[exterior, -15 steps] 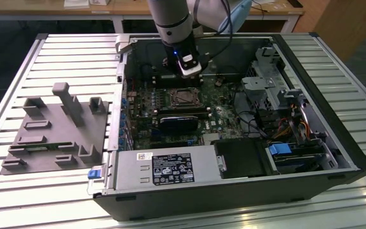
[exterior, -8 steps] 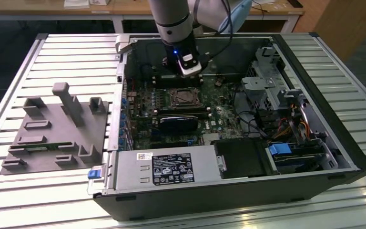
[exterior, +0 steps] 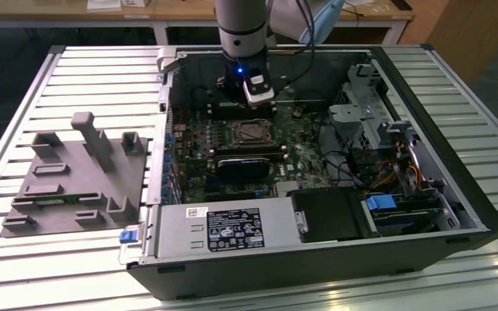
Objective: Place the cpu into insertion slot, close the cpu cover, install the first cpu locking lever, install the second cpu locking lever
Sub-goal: 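Install the first cpu locking lever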
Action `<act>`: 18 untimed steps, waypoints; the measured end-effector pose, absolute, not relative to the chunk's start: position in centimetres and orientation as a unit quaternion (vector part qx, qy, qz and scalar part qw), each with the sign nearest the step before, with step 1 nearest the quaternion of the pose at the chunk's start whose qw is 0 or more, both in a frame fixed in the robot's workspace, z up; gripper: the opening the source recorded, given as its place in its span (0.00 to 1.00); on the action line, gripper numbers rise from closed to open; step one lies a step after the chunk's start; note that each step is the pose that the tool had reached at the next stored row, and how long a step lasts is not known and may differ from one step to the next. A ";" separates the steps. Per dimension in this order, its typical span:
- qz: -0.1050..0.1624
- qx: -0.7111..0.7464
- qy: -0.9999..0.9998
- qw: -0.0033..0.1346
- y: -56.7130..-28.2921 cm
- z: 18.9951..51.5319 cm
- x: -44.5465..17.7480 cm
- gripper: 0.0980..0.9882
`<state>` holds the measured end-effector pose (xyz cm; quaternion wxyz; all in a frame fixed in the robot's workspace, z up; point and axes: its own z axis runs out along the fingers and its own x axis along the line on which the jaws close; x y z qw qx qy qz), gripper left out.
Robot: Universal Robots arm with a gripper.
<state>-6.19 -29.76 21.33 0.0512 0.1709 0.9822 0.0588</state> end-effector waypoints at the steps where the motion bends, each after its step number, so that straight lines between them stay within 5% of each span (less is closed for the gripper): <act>1: 0.057 0.171 0.983 0.044 -29.8 21.3 -6.1 0.00; 18: 0.036 0.171 0.984 0.045 -31.5 21.3 -6.1 0.00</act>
